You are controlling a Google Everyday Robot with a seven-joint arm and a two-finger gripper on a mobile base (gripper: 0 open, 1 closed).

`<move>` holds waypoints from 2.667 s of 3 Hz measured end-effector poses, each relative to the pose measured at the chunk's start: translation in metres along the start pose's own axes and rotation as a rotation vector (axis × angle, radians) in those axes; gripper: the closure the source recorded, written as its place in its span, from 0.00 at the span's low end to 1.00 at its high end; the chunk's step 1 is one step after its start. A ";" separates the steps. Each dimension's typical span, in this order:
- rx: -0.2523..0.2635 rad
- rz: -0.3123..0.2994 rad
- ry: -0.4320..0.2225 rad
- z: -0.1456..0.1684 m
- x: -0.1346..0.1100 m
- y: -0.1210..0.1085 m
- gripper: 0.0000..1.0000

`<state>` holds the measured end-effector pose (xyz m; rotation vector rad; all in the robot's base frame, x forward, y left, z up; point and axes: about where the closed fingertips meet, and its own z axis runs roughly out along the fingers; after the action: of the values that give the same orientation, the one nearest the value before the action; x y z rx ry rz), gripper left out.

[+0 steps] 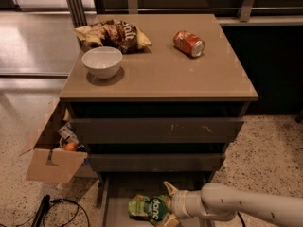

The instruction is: Pick green rice chip bag from bottom drawer and place on counter

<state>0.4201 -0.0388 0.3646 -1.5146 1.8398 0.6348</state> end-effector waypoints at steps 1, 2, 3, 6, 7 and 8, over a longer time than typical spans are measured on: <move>-0.003 0.015 -0.013 0.026 0.022 -0.008 0.00; -0.017 0.043 -0.001 0.061 0.048 -0.020 0.00; -0.017 0.043 -0.001 0.061 0.048 -0.020 0.00; 0.001 0.058 0.069 0.141 0.112 -0.021 0.00; 0.014 0.071 0.091 0.166 0.133 -0.022 0.00; 0.016 0.090 0.102 0.189 0.145 -0.022 0.00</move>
Offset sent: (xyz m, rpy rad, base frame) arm 0.0410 0.0104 -0.1207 -0.0074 0.0797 -0.0181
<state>0.4609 -0.0011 0.1319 -1.4850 1.9950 0.5922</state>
